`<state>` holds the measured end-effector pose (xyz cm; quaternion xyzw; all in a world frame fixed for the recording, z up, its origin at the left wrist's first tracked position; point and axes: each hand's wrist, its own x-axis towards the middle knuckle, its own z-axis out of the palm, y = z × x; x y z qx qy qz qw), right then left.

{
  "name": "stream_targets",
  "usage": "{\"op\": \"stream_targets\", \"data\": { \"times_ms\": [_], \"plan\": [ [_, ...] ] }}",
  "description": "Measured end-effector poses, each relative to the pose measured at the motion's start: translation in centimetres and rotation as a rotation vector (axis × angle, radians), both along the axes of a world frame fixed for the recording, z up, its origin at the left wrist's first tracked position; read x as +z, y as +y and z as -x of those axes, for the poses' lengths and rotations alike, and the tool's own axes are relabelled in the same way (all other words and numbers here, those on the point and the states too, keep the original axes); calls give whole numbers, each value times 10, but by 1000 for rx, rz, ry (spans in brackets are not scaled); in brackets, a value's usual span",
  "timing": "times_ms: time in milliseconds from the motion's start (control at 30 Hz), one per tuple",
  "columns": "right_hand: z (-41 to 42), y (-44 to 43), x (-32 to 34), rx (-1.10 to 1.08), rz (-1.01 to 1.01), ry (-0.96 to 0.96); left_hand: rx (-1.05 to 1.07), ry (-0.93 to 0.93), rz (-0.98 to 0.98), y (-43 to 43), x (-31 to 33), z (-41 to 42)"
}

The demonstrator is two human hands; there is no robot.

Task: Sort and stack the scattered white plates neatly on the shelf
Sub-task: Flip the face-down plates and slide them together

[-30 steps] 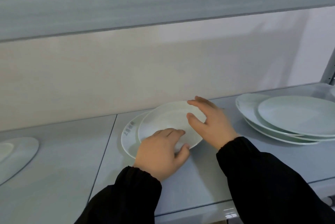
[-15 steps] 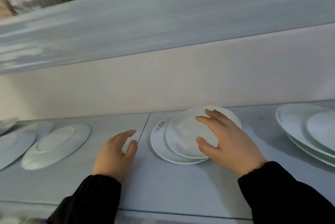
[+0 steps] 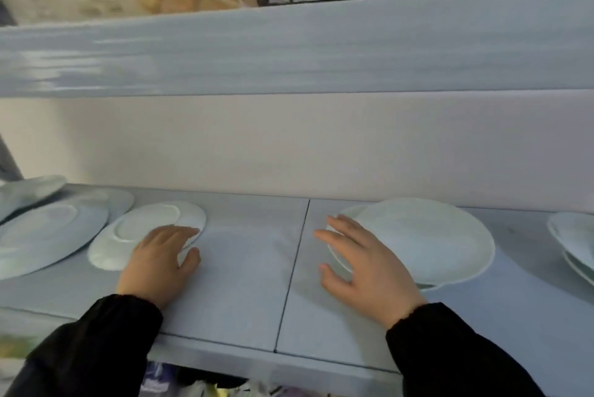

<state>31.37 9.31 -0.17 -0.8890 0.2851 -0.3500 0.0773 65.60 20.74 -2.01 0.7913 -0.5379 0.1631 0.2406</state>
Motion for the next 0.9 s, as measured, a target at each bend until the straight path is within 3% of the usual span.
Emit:
{"op": "stream_targets", "data": {
  "times_ms": [300,567,667,900],
  "plan": [
    [-143,34,-3,90,-153,93,123,37,-125,15,-9,-64],
    [-159,25,-2,9,-214,109,117,36,-303,21,0,-53],
    [-155,22,-1,-24,-228,79,13,14,-339,39,8,-26],
    [-137,17,-3,-65,-253,-51,-439,-231,-70,102,-9,33]
  ]
}}
